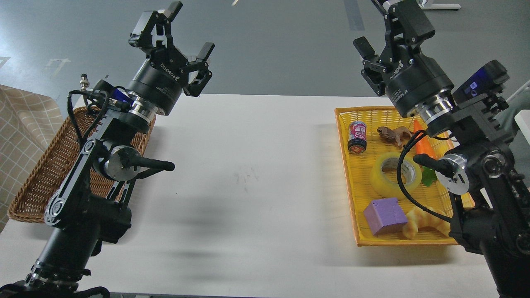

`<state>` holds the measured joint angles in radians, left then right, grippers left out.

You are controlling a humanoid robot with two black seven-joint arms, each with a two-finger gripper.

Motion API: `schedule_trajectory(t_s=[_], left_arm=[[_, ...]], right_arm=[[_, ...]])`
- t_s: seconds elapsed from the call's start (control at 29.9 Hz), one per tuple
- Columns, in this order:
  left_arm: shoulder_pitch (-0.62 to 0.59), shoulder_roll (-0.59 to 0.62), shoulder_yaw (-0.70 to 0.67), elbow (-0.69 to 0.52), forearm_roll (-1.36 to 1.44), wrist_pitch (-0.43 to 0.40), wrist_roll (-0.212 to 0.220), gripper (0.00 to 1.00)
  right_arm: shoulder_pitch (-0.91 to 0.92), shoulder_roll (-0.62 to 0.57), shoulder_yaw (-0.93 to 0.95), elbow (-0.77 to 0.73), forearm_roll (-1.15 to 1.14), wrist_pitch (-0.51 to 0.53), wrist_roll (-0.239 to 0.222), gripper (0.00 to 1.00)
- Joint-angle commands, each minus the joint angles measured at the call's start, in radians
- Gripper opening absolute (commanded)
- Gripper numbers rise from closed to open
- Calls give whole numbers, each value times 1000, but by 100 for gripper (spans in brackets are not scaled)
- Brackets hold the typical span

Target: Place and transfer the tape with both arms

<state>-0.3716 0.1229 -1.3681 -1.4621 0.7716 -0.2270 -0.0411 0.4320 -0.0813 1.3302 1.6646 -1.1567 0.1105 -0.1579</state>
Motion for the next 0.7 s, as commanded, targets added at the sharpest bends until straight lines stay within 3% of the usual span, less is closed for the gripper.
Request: schedule_trajectory(t_s=[0.0,0.67], left_arm=[[-1,0,0,2,-15,-2,-2,98],[-15,0,4,5,-21,2,1,98]], right_arm=[[-3,-1,0,0,0,0,0,99],[19,-43,-5,1,-9,2,-8,98]])
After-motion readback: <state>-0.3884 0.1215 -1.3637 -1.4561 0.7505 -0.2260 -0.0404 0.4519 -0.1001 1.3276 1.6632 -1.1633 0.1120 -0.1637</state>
